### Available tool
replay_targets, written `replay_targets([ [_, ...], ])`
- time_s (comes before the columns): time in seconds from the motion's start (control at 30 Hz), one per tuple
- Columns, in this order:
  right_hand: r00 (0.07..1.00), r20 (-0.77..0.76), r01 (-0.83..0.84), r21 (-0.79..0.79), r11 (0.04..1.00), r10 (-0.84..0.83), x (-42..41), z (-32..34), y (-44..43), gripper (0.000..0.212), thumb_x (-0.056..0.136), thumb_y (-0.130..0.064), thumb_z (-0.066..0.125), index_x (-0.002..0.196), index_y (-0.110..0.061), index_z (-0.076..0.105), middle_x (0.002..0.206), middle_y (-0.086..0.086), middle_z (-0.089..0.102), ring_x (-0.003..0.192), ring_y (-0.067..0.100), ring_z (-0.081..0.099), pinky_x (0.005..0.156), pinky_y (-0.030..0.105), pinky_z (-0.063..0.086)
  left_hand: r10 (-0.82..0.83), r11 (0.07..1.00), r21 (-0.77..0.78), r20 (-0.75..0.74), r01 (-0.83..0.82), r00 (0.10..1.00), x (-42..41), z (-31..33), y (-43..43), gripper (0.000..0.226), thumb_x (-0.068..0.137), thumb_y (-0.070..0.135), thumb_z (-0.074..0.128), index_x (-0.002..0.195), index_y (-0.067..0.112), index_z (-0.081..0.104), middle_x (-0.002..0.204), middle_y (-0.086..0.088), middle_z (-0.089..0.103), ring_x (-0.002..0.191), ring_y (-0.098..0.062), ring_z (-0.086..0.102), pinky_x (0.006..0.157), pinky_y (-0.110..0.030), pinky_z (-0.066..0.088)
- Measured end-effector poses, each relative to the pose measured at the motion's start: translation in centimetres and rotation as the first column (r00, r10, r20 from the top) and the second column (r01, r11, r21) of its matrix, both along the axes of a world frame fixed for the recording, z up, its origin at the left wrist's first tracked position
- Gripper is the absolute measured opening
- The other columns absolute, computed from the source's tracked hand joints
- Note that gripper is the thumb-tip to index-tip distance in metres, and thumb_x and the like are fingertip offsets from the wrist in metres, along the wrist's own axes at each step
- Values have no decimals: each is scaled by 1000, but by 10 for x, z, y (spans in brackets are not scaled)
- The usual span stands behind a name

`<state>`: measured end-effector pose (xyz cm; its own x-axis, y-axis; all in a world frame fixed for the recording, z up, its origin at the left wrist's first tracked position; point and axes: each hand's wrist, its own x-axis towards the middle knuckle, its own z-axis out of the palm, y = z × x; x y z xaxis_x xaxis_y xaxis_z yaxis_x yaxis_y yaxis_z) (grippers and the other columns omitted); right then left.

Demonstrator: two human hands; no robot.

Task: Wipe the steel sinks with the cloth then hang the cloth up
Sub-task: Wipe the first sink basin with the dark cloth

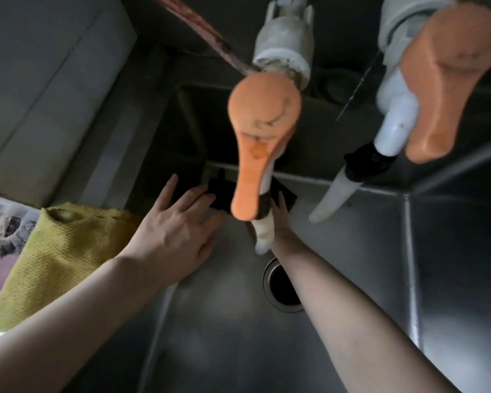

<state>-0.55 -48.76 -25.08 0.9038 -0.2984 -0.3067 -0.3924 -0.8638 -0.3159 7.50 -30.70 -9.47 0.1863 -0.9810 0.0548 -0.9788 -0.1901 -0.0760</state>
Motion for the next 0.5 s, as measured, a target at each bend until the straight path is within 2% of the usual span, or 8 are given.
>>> replay_targets([
  [0.03, 995, -103, -8, -87, 996, -1, -2, 16, -2, 57, 102, -35, 34, 152, -27, 8, 160, -2, 1, 147, 22, -4, 112, 44, -14, -18, 1000, 5, 0, 18, 1000, -3, -3, -3, 40, 71, 32, 54, 108, 17, 50, 99, -13, 66, 101, -34, 55, 89, -61, 48],
  [0.1, 996, -93, -15, -202, 979, -4, -7, 12, -14, 54, 104, -31, 27, 152, -27, 2, 160, -6, -3, 146, 20, -5, 105, 35, -18, -17, 1000, 19, -22, 17, 1000, -11, -7, -9, 40, 71, 35, 40, 106, 19, 51, 92, -9, 67, 92, -31, 58, 82, -54, 52],
  [0.13, 998, -39, 42, -200, 979, -51, -12, -2, -20, 51, 104, -35, 24, 151, -32, 4, 160, -8, -3, 146, 18, -3, 108, 36, -16, 2, 1000, 30, -46, -1, 999, -13, -9, -11, 39, 71, 36, 39, 102, 19, 55, 89, -8, 67, 88, -29, 57, 76, -50, 54],
  [0.2, 977, 2, 212, -77, 974, -212, -27, -19, -29, 50, 100, -46, 19, 148, -46, 8, 160, -9, 8, 146, 15, 2, 117, 47, -5, 60, 994, 103, -126, -48, 990, -20, -14, -16, 42, 74, 39, 37, 100, 18, 63, 92, -7, 66, 86, -29, 61, 71, -45, 57],
  [0.23, 966, 0, 257, -44, 966, -257, -34, -27, -36, 51, 98, -47, 19, 148, -46, 9, 160, -9, 11, 146, 15, 3, 117, 50, 2, 89, 985, 162, -160, -63, 983, -22, -18, -18, 46, 76, 42, 35, 106, 20, 63, 99, -6, 66, 91, -30, 62, 74, -45, 55],
  [0.27, 960, 1, 279, -78, 957, -280, -43, -26, -43, 53, 98, -44, 24, 149, -42, 9, 160, -8, 9, 146, 16, 1, 117, 51, 5, 107, 975, 211, -181, -67, 978, -23, -22, -20, 50, 78, 44, 34, 115, 23, 60, 107, -5, 64, 99, -29, 60, 78, -45, 53],
  [0.33, 956, -23, 289, -101, 952, -293, -63, -20, -50, 55, 100, -37, 31, 150, -39, 9, 160, -9, 2, 146, 16, -1, 117, 50, 1, 127, 967, 245, -214, -72, 969, -25, -26, -24, 53, 81, 46, 39, 130, 30, 50, 117, -2, 62, 107, -27, 58, 86, -45, 49],
  [0.5, 953, -25, 300, -84, 950, -303, -92, -10, -32, 51, 101, -39, 28, 150, -39, 11, 160, -4, 6, 146, 22, -1, 115, 55, 2, 143, 970, 230, -310, -72, 940, -31, -27, -26, 62, 79, 59, 50, 136, 36, 42, 127, 4, 58, 117, -21, 53, 100, -40, 40],
])
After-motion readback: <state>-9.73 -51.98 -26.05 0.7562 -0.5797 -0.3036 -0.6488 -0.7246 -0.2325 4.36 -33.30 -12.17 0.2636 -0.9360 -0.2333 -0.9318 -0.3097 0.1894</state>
